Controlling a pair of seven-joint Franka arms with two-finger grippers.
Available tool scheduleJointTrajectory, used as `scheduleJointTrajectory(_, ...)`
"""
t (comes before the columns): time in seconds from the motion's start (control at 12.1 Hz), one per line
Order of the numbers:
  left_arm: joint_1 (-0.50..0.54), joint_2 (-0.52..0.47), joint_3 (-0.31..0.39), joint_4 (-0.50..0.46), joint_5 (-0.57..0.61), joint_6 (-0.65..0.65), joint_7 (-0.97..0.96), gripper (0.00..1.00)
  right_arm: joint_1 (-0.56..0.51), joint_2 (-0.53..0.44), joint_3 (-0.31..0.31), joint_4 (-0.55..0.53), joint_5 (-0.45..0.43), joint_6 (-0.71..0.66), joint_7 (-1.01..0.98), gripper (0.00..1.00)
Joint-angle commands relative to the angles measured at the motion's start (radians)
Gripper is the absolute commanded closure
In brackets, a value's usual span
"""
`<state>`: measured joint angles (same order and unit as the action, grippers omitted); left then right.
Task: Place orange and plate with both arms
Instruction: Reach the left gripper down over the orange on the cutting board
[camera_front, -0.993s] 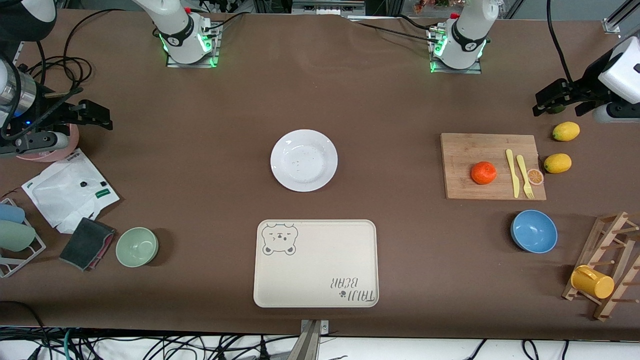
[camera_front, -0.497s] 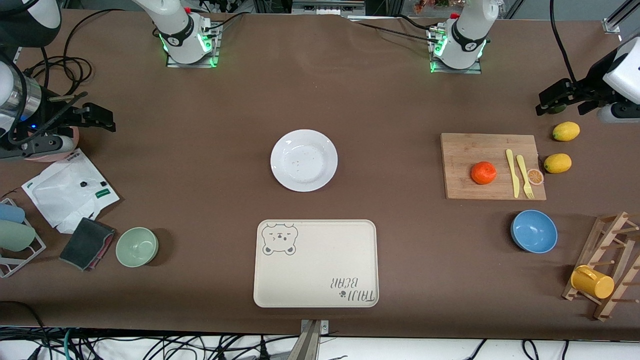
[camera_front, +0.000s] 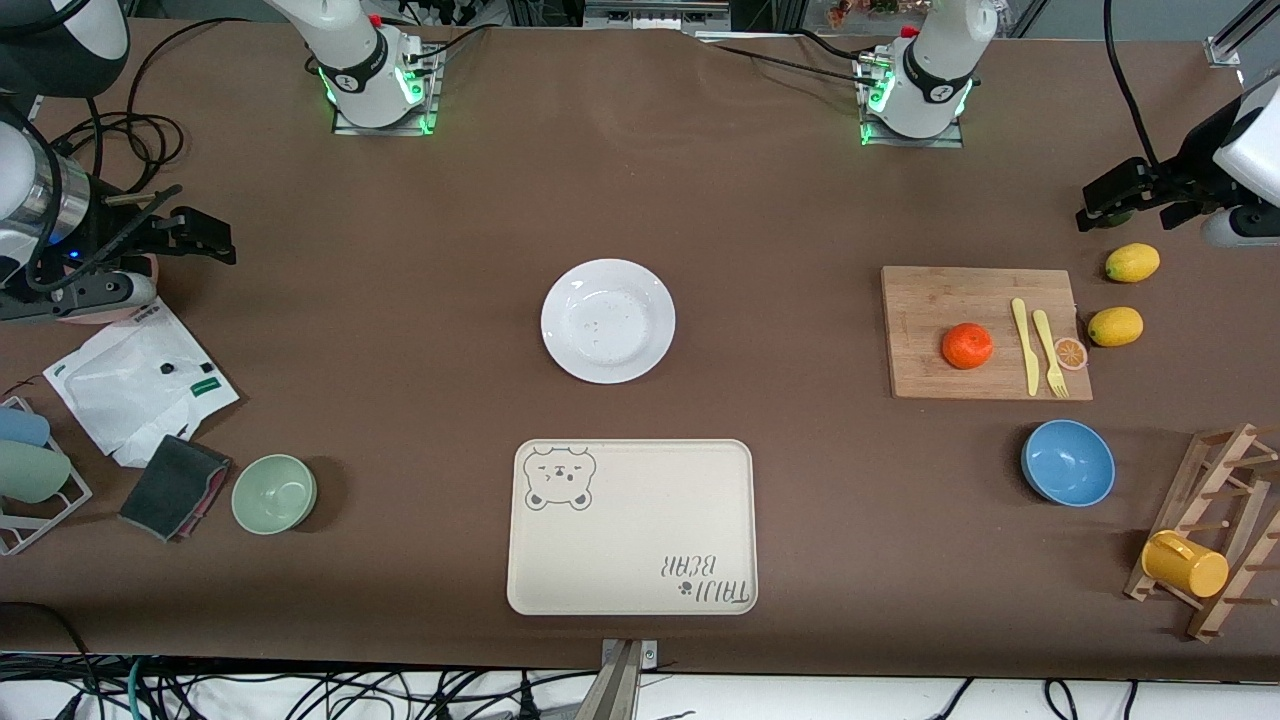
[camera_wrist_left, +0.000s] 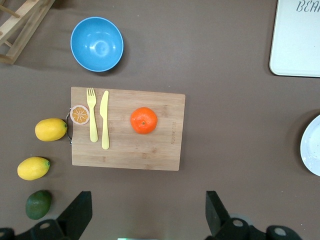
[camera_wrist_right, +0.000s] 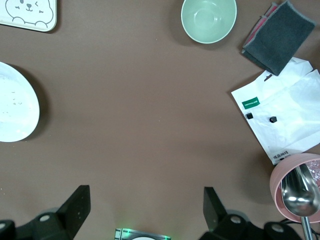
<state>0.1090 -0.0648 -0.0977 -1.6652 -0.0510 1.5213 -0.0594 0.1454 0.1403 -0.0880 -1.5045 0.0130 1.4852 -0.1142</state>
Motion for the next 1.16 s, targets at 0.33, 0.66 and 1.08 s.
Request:
scheduleJointTrajectory(0.33,0.006,0.016,-0.013,0.03,0.023,-0.02,0.01,0.0,0.003,-0.004,0.001,0.004,0.001,-0.003,-0.005,0.0)
scheduleJointTrajectory(0.66,0.006,0.065,-0.007,0.022,0.028,-0.021,0.003,0.0,0.005,-0.004,0.002,0.003,-0.002,-0.005,-0.007,0.0)
scheduleJointTrajectory(1.08,-0.031,0.302,-0.025,0.012,0.112,0.104,0.012,0.0,0.003,0.004,0.001,0.003,0.002,0.0,-0.007,0.0)
